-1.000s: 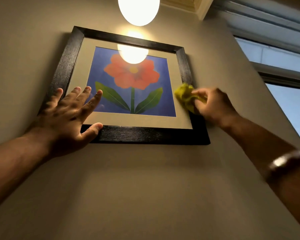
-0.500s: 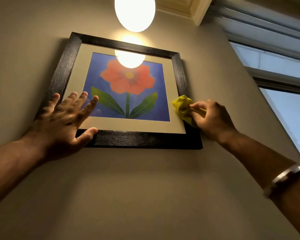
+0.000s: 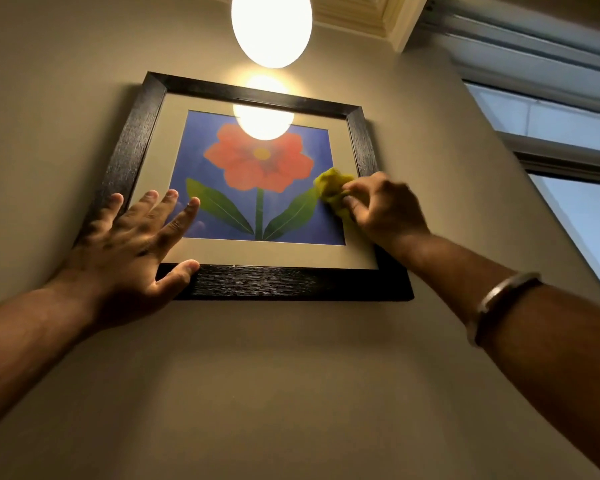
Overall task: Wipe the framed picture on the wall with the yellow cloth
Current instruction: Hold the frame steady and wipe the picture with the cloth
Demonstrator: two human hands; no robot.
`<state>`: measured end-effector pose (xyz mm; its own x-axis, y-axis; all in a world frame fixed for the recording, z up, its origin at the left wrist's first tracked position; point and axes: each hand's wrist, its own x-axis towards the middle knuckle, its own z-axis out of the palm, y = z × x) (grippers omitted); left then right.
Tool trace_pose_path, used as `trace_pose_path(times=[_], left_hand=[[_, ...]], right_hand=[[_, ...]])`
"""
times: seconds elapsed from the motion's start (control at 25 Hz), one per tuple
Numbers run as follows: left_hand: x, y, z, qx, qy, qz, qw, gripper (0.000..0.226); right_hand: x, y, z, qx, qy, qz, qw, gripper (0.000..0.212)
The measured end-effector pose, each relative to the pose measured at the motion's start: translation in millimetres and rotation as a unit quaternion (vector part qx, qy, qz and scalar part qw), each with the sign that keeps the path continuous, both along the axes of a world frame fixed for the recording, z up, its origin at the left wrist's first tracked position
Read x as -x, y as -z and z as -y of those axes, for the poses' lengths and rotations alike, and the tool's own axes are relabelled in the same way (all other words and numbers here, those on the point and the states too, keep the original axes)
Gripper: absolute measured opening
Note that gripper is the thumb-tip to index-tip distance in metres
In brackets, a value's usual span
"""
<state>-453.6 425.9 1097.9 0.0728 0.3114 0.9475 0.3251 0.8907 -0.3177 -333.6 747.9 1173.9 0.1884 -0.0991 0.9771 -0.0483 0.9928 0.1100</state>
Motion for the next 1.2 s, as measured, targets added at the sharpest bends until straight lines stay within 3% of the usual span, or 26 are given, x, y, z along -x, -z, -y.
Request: trace_pose_path(times=[0.12,0.24,0.36,0.44,0.56,0.72,0.84,0.96,1.04,1.12,1.2], left_hand=[[0.2,-0.3,0.9,-0.003,0.002,0.000,1.000,0.081],[2.6,0.7,3.2,-0.006,-0.008,-0.006,1.000,0.080],[0.7,0.8,2.2,-0.006,0.000,-0.004,1.000,0.080],[0.3,1.9,-0.7,-0.005,0.000,-0.005,1.000,0.080],[3.9,1.7,-0.3,-0.007,0.000,-0.008,1.000,0.080],[2.2,-0.9,1.0,0.002,0.013,-0.013,1.000,0.080],[3.2,0.1,0.6,-0.001,0.015,-0.016,1.000,0.080],[3.2,-0.8,1.2,-0.008,0.013,-0.020,1.000,0.079],[2.7,0.1,0.9,-0.013,0.009,-0.020,1.000,0.080],[2.9,0.6,-0.7,-0.015,0.007,-0.017,1.000,0.081],[2.3,0.1,-1.4,-0.014,0.008,-0.018,1.000,0.081]], right_hand=[[7.7,-36.4,6.6,0.061,-0.006,-0.062,0.996,0.029],[18.1,-62.0,12.1,0.024,0.017,-0.049,0.998,0.029],[10.3,-91.6,-5.8,0.125,0.010,-0.060,0.990,0.031],[3.8,-92.0,-3.6,0.139,0.004,-0.055,0.989,0.033],[6.7,-29.8,-6.7,0.031,0.034,0.006,0.999,0.035],[12.0,96.9,-30.5,-0.047,0.068,0.117,0.990,0.060],[10.3,40.6,-29.9,-0.031,0.089,0.109,0.990,0.061],[4.6,-76.7,-12.6,0.081,0.052,0.127,0.987,0.061],[3.5,-118.0,1.1,0.130,0.036,0.139,0.981,0.060],[3.2,-104.5,-0.7,0.105,0.061,0.139,0.983,0.057],[5.8,-42.3,-17.8,0.045,0.062,0.135,0.988,0.057]])
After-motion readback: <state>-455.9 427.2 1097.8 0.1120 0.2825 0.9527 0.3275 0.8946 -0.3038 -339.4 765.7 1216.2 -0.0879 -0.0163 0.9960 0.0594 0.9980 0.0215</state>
